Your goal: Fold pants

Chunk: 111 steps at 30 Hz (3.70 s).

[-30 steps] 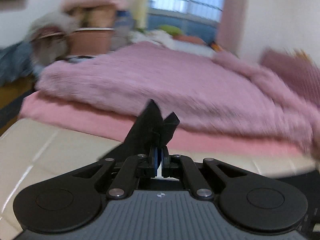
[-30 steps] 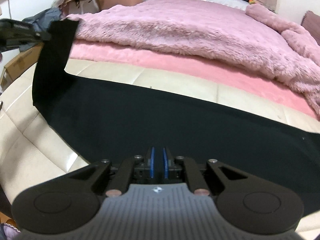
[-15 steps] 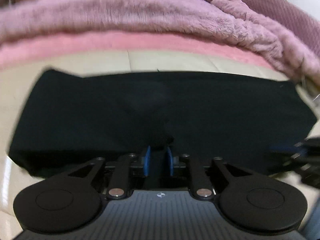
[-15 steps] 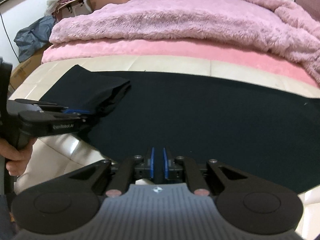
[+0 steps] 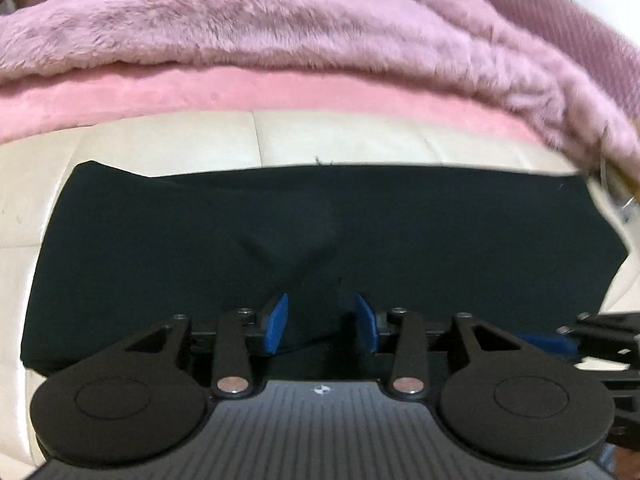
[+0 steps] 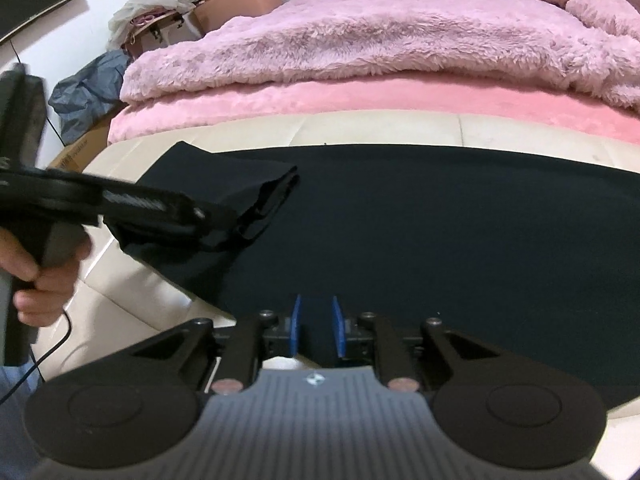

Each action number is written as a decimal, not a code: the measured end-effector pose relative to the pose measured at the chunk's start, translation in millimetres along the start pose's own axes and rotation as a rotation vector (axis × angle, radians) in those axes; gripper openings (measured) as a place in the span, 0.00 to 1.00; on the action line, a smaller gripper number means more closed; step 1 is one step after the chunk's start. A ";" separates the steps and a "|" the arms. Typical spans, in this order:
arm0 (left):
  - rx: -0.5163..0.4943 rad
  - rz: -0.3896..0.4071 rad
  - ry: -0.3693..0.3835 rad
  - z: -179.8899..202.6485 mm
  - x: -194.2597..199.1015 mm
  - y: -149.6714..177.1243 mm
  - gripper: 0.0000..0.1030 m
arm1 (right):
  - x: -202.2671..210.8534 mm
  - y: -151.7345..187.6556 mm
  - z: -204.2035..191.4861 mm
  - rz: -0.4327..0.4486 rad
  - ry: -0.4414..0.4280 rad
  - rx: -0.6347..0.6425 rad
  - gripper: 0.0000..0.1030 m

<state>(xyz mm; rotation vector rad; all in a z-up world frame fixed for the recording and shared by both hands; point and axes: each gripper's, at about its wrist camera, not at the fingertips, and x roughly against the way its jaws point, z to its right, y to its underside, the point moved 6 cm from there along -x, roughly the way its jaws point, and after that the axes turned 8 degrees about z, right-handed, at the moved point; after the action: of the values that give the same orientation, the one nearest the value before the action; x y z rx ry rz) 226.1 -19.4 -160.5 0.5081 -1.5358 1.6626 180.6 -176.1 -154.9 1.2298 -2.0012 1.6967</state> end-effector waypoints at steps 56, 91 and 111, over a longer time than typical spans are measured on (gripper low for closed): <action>0.098 -0.093 0.180 -38.3 -1.6 1.0 0.04 | -59.7 -38.5 -39.9 -0.056 -0.110 0.165 0.19; -0.195 -0.193 0.196 -5.7 11.5 -3.7 0.03 | -66.2 -25.4 -58.5 -0.172 -0.232 0.230 0.01; -0.130 -0.222 0.192 5.1 -4.4 8.2 0.18 | -76.1 -19.0 -51.3 -0.159 -0.155 0.227 0.00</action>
<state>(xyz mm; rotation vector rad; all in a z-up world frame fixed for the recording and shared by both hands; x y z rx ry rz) 221.3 -25.1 -168.1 0.4201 -1.3832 1.3904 224.5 -96.2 -176.6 1.5952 -1.7723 1.8377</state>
